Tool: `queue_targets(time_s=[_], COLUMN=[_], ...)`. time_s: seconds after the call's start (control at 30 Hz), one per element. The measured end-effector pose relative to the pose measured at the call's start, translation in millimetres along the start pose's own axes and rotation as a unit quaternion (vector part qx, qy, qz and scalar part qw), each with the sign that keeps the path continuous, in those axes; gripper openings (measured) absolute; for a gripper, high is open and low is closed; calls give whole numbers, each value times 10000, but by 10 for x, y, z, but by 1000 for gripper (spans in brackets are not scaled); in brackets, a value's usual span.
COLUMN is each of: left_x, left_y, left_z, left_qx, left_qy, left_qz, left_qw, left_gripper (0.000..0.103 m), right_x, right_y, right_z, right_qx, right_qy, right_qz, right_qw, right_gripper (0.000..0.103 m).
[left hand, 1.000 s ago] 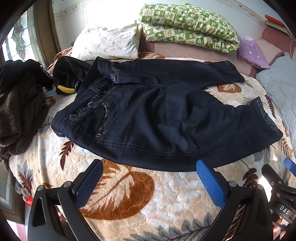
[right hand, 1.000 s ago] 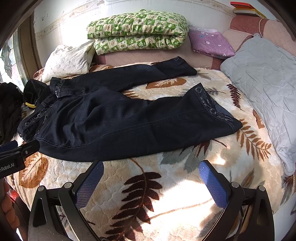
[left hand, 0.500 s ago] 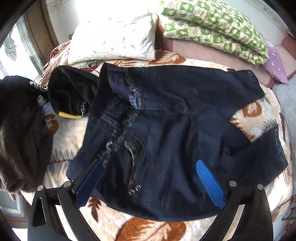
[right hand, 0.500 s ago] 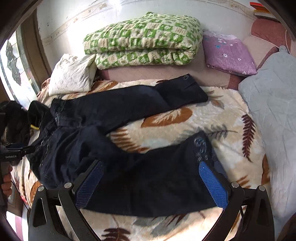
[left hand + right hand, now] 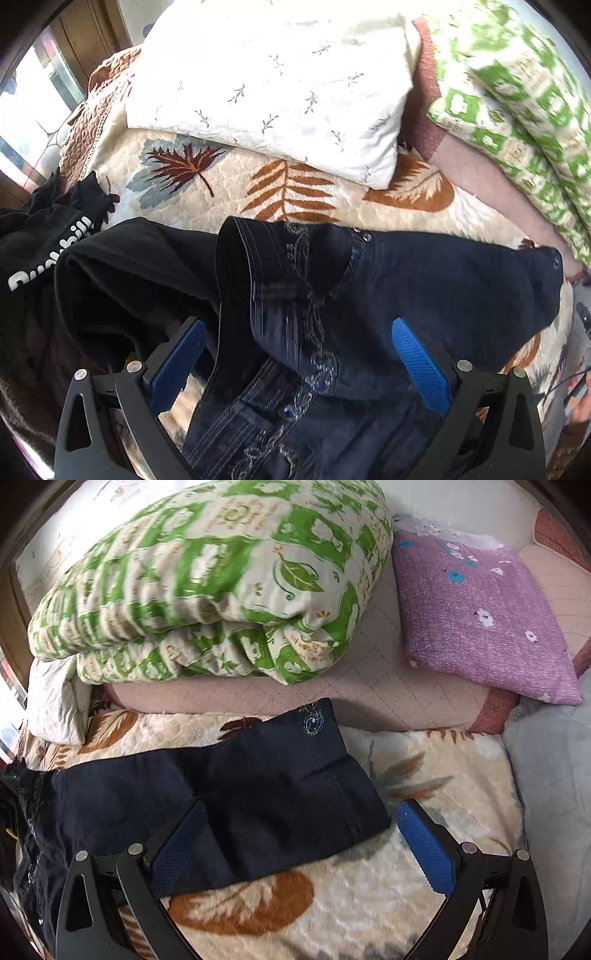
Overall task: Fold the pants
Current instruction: 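Lower the left tool onto the jeans waistband and close it while the right tool grasps the waistband too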
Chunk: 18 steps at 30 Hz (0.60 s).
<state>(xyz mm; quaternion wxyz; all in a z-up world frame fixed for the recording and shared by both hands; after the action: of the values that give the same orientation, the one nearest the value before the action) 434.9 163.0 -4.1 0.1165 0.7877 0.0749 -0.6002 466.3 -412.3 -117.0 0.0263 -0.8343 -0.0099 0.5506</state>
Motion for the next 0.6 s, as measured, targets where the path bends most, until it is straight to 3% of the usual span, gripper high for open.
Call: queue_targets(time_s=[0.1, 0.23, 0.4, 0.6], left_x=[236, 512, 780, 991], left_y=[-88, -167, -203, -190], left_z=[-172, -233, -295, -316], left_qx=[-171, -301, -143, -279], left_qy=[-249, -470, -492, -612], left_qz=[-217, -67, -233, -194], left_qw=[9993, 9984, 9984, 9975], left_gripper=[102, 102, 102, 102], right_x=[274, 553, 884, 981], right_y=[83, 213, 260, 223], right_z=[-140, -271, -398, -386], right_qx=[4, 70, 107, 112], right_qy=[28, 40, 6, 336], right_qz=[-36, -136, -229, -579], right_qw=[10000, 9999, 9997, 9977], right_gripper=[103, 103, 103, 101])
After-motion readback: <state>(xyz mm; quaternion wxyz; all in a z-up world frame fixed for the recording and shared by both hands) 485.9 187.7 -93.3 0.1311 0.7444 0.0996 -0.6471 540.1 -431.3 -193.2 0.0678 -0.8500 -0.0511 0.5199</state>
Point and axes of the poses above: each gripper's, at about its wrist camera, not at the fingertips, and x roughly the way its jaws point, y to its right, z to its underside, the point moved 2 cm from there along x, roughly the way its jaws point, and after that the axes turned 1 degree about z, right-handed, at the moved point
